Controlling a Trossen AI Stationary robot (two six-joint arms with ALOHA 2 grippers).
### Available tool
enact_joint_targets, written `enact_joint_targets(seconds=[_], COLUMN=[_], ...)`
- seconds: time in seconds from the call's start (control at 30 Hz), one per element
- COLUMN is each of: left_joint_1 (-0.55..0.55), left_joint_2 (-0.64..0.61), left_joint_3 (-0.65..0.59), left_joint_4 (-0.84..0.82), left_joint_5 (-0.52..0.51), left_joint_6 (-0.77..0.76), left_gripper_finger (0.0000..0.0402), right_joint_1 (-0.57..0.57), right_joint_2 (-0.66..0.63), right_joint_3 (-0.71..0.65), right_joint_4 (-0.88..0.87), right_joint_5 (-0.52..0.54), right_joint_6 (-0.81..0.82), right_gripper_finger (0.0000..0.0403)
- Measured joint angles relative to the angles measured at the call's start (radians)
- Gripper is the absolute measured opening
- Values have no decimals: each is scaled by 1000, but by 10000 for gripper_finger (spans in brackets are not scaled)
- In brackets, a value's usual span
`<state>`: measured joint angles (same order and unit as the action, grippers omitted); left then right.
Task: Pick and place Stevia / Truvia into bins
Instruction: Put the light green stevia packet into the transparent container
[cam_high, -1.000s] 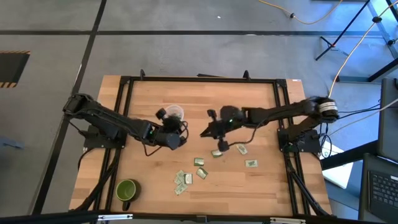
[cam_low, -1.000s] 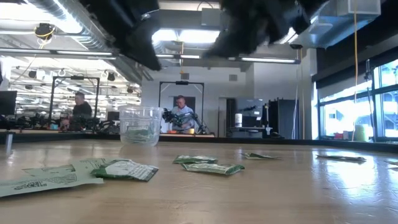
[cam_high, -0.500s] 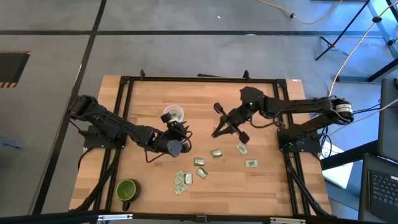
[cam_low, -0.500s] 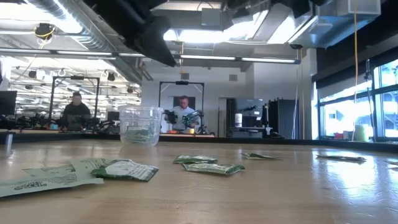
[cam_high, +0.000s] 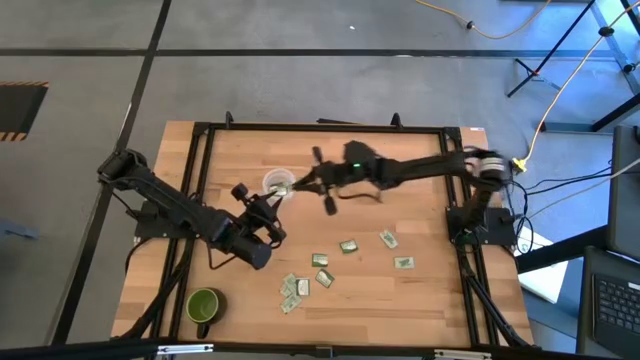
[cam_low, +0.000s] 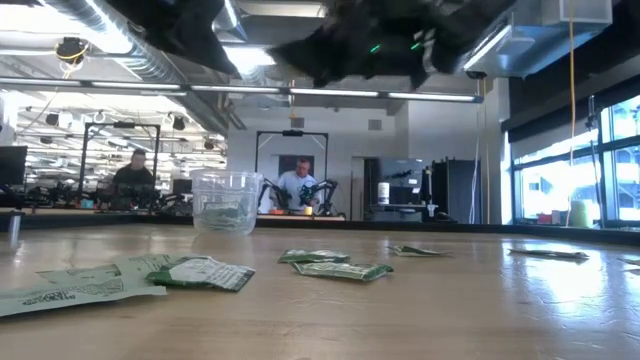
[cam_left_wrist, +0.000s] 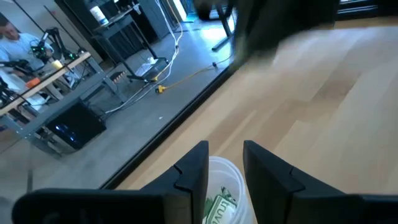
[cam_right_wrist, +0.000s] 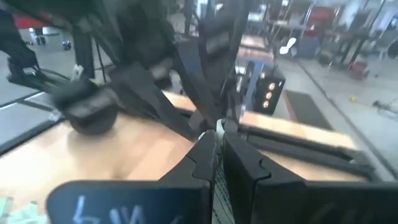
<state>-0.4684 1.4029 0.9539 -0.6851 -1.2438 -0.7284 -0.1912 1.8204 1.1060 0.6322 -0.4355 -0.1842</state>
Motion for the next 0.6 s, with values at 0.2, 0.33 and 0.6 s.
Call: enact_joint_targets(seconds=[0.2,0.33,0.6], left_joint_1=[6,-3,-23], left_joint_2=[1,1,1], left_joint_3=[0,0,0], left_joint_4=[0,0,0], left_joint_5=[20,35,36], left_joint_6=[-7,-10,-10], left_gripper_finger=[95,95,95], right_joint_1=[-3,-24,-50], right_joint_2=[240,328,401], right_joint_3=[234,326,364], right_joint_4=[-88,-153,-180], right_joint_5=[-1,55,61], right_joint_6=[14,-5,-3], right_gripper_finger=[28,28,28])
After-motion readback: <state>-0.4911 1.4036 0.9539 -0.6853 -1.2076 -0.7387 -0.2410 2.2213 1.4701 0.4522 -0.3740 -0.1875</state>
